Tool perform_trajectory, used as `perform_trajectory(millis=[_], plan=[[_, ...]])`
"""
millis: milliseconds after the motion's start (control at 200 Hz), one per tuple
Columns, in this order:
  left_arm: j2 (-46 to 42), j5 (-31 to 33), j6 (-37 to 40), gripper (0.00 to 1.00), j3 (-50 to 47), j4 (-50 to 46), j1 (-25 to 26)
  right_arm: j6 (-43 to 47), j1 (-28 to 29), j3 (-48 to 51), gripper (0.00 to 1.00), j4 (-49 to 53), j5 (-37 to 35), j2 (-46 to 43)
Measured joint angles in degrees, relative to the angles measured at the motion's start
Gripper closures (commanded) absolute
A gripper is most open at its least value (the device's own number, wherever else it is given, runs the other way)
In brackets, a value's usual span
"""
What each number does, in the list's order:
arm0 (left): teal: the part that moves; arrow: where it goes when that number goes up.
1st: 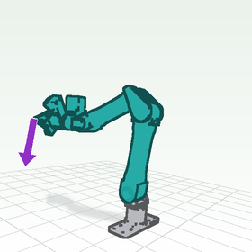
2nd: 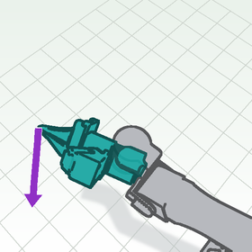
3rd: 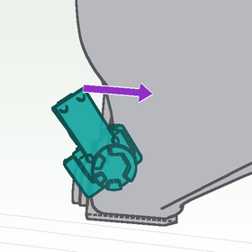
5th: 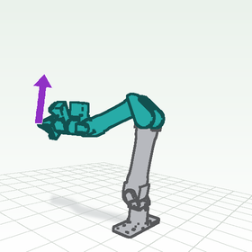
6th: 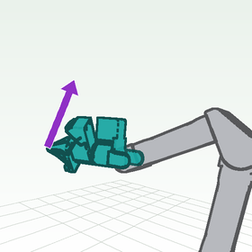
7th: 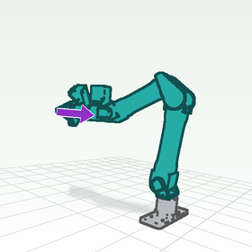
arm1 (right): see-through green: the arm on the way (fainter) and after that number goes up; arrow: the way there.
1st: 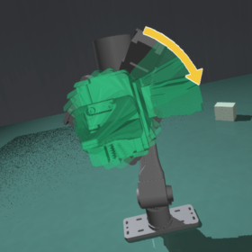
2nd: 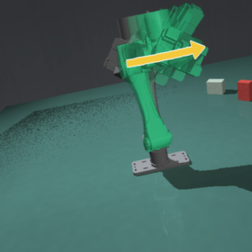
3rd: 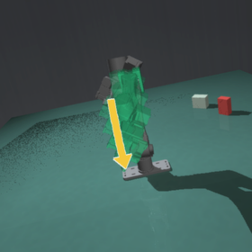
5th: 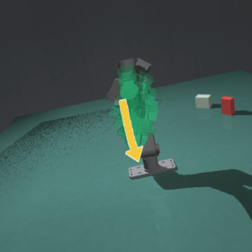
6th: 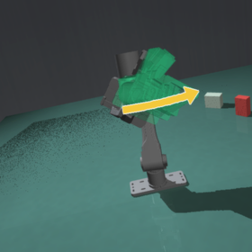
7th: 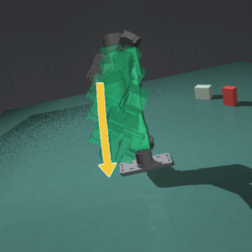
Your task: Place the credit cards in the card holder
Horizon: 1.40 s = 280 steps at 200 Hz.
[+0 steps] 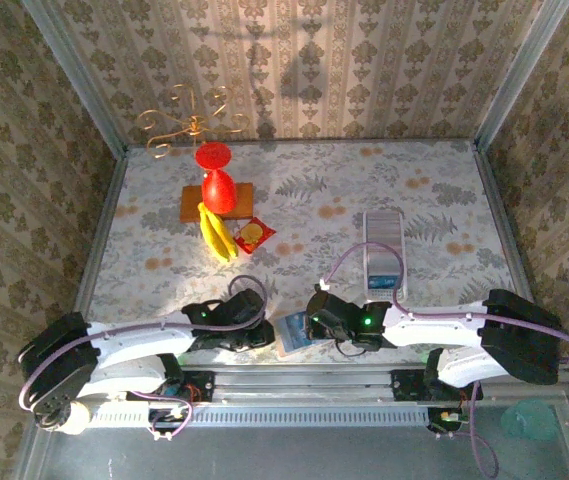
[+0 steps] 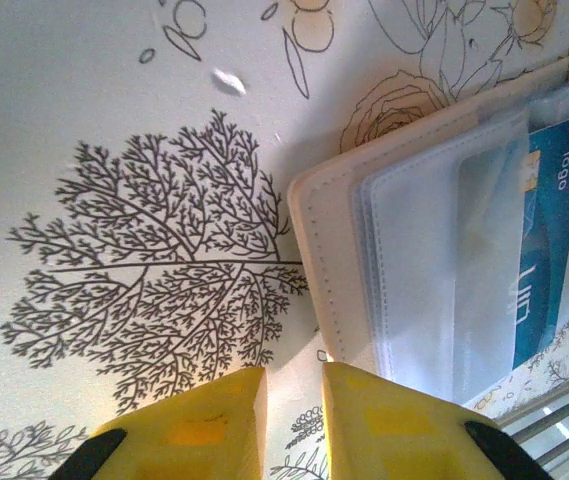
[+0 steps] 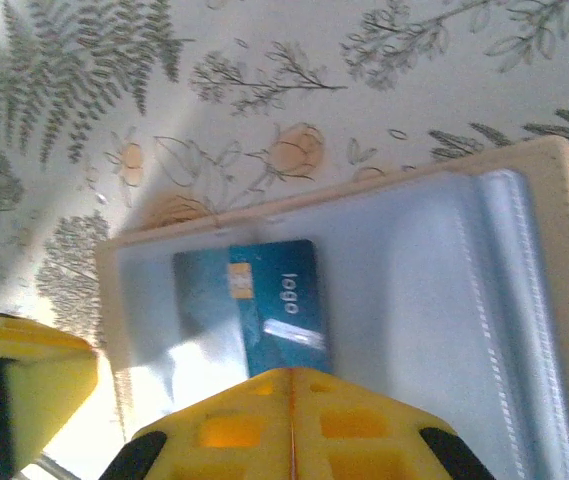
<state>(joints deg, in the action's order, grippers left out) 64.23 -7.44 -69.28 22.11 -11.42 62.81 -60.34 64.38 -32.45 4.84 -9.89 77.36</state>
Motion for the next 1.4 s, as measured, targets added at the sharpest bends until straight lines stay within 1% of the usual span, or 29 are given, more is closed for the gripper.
perform_trajectory(millis=[80, 200, 330, 430, 700, 1025, 1400], plan=[[-0.6, 0.2, 0.0, 0.77, 0.0, 0.1, -0.2, 0.0, 0.0, -1.6, 0.98, 2.4, 0.0, 1.9], [-0.7, 0.2, 0.0, 0.73, 0.0, 1.2, -0.3, 0.0, 0.0, -4.0, 0.99, 5.4, -0.1, 4.9], [-0.3, -0.1, 0.0, 0.72, 0.0, 2.8, -0.4, -0.1, 0.0, -4.2, 0.99, 7.5, -0.4, 5.0], [0.7, -0.5, 0.0, 0.69, -0.3, 4.3, -0.7, -0.5, 0.0, -4.2, 0.99, 8.2, -0.6, 5.0], [2.9, -1.4, 0.0, 0.68, -0.7, 6.1, -1.0, -1.1, 0.0, -4.3, 0.99, 7.6, -0.5, 5.9], [3.9, -2.0, 0.0, 0.68, -0.6, 6.7, -1.4, 1.5, 1.5, -7.3, 0.99, 5.6, 1.7, 9.6], [4.6, -2.7, 0.0, 0.69, -0.6, 7.2, -1.8, 1.9, 3.2, -7.3, 0.94, 4.1, 3.9, 9.6]])
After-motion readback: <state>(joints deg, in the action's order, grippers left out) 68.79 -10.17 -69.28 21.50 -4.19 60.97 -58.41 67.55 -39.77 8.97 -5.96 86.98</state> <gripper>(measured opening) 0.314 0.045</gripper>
